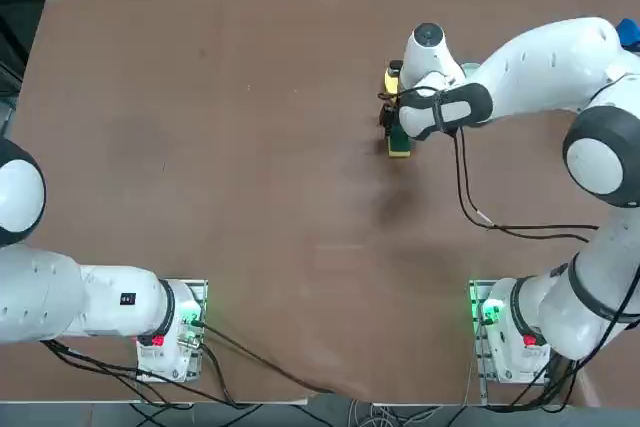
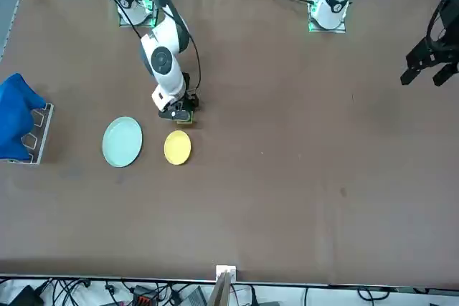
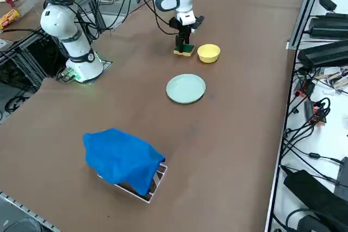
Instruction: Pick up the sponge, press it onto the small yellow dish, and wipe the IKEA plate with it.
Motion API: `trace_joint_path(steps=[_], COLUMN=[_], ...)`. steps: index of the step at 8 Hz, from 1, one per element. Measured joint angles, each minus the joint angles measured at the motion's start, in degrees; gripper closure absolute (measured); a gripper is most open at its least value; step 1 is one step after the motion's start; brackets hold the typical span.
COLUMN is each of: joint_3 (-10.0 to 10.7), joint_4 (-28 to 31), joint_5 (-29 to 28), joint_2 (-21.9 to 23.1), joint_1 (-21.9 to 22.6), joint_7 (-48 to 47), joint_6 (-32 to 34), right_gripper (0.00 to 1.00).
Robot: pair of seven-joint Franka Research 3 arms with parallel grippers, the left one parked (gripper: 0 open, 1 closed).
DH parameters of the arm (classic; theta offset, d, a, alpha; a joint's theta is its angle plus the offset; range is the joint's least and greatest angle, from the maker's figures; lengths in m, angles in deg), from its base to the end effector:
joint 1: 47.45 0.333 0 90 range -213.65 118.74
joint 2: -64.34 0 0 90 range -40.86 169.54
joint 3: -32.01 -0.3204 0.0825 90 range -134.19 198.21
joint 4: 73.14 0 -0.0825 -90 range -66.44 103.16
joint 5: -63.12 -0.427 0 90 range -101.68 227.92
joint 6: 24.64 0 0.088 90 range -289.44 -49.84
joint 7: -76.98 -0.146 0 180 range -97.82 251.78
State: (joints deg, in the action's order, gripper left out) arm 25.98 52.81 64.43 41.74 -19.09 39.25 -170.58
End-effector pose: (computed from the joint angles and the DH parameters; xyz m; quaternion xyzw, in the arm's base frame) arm 0.4718 0.3272 0.1273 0.9994 -0.0231 -0.0257 0.0013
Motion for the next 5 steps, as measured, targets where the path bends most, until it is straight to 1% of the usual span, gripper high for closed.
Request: trace_joint_path(steps=[5], joint_3=[0.0], joint_4=[0.84], joint_5=[0.0], joint_2=[-0.35], joint_1=[0.25], joint_7=[0.0], joint_6=[-0.19], right_gripper=[0.0])
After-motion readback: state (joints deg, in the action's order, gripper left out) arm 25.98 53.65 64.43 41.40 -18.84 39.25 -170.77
